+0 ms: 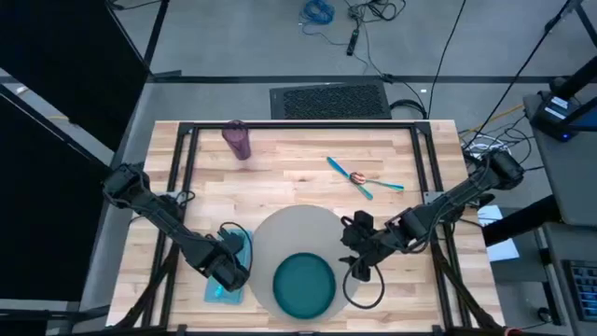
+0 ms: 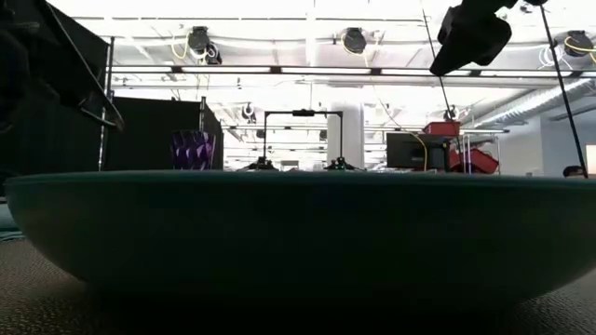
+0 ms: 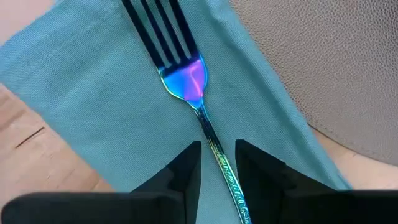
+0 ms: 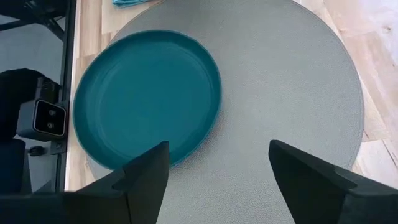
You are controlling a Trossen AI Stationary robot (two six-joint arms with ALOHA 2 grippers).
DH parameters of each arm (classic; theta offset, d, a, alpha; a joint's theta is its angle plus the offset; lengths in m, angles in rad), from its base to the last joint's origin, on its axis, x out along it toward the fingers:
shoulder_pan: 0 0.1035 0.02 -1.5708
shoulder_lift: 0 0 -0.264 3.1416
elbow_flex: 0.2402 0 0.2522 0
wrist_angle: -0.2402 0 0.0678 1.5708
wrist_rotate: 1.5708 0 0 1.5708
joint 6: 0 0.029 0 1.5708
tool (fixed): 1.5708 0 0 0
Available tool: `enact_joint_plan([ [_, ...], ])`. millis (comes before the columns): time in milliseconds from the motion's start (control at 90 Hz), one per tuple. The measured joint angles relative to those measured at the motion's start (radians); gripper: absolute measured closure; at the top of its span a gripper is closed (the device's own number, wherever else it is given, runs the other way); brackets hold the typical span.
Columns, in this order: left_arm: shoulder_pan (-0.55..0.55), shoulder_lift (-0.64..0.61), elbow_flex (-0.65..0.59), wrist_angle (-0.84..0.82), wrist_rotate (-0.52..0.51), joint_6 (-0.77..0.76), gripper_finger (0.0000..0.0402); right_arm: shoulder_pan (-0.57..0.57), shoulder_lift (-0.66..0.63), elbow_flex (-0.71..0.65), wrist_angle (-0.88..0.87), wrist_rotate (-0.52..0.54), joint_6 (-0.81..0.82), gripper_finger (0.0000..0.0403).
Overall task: Set table place
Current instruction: Put the blue fork on top of the blue table napkin
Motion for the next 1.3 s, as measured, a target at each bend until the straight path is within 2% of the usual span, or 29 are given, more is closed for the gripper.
enact_joint_plan([
  [222, 0.000, -0.001, -0.032, 0.072, -0.002, 0.000, 0.0318, 0.000, 0.000, 0.000, 0.000, 0.000, -0.001, 0.0144],
  [722, 0.000, -0.001, -0.041, 0.076, -0.013, -0.004, 0.0320, 0.000, 0.000, 0.000, 0.000, 0.004, -0.007, 0.0144],
  [822, 0.000, -0.001, -0.041, 0.074, -0.013, -0.002, 0.0337, 0.000, 0.000, 0.000, 0.005, 0.006, -0.007, 0.0144],
  [989, 0.000, -0.001, -0.040, 0.073, -0.013, 0.009, 0.0393, 0.000, 0.000, 0.000, 0.019, 0.005, -0.016, 0.0144],
  [1178, 0.001, -0.001, -0.038, 0.069, -0.023, 0.019, 0.0400, 0.000, 0.000, 0.000, 0.023, 0.005, -0.018, 0.0144],
  [1300, 0.001, -0.001, 0.001, 0.000, -0.029, 0.021, 0.0401, 0.000, 0.000, 0.000, 0.023, 0.005, -0.018, 0.0144],
])
